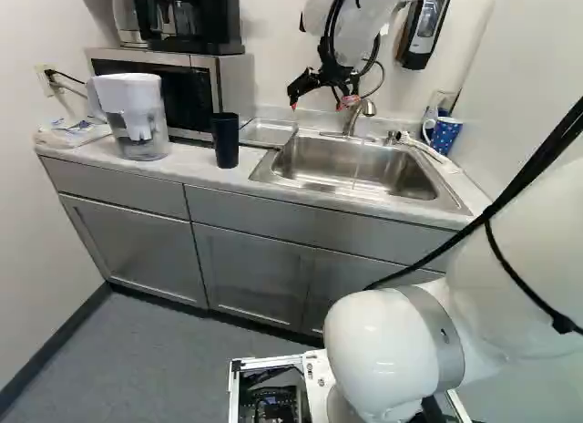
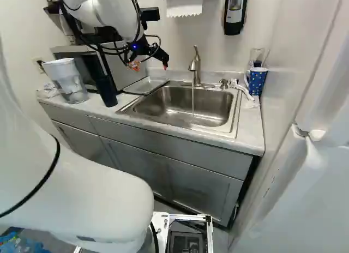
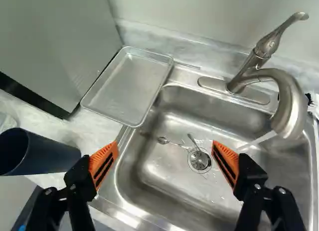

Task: Rinse the cup and place it in the tray

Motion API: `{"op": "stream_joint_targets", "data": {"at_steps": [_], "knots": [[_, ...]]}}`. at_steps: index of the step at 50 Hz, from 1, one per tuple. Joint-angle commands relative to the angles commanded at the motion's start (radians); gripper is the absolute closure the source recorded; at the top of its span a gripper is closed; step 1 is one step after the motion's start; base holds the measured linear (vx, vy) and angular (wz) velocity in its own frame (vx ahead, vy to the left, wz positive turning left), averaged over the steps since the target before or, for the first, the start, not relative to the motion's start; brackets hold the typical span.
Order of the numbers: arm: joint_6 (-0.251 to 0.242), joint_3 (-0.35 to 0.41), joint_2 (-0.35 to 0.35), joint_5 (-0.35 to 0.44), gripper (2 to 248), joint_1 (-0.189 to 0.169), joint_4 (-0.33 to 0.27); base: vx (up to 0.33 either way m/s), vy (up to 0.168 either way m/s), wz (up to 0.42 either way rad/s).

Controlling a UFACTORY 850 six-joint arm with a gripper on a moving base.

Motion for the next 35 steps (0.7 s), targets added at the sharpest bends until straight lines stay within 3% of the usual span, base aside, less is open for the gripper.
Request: {"op": "stream_joint_targets", "data": {"at_steps": [35], "knots": [[0.000,-0.077,0.004,0.000,3,0.106,0.000,0.000,0.000,0.000]]}}
